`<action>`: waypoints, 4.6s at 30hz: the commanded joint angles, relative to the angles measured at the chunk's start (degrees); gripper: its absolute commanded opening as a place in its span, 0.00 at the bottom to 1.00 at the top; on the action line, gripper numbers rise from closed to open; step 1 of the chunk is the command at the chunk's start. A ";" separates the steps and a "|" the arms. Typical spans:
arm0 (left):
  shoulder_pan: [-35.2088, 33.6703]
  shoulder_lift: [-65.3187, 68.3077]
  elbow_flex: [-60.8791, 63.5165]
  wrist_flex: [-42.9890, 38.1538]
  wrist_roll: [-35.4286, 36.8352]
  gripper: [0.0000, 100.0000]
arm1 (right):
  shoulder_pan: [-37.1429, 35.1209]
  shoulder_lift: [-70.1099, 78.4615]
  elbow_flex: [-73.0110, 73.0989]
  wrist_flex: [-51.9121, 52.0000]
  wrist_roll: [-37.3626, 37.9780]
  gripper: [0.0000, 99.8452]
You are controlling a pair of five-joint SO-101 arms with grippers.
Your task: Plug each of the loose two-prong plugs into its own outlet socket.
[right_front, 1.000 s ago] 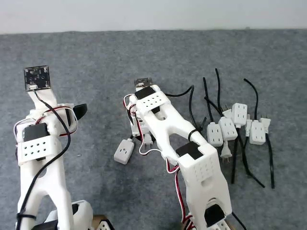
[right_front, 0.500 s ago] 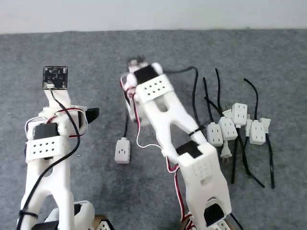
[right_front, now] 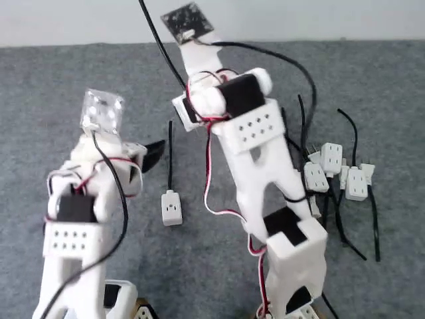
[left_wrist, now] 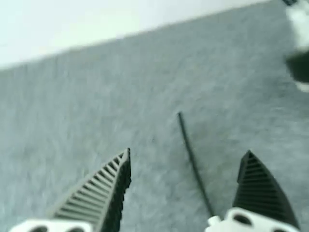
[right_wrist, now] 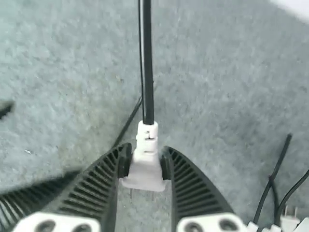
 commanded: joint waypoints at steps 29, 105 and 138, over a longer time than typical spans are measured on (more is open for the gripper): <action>8.18 -56.79 27.47 -20.48 -7.03 0.36 | -12.09 -22.20 8.00 2.42 1.32 0.01; -10.90 -56.62 37.14 4.22 -10.02 0.36 | -8.13 -23.69 75.96 -4.97 -4.57 0.01; -10.90 -56.88 43.03 0.18 -10.29 0.36 | -28.18 -3.12 76.31 -5.58 -14.15 0.01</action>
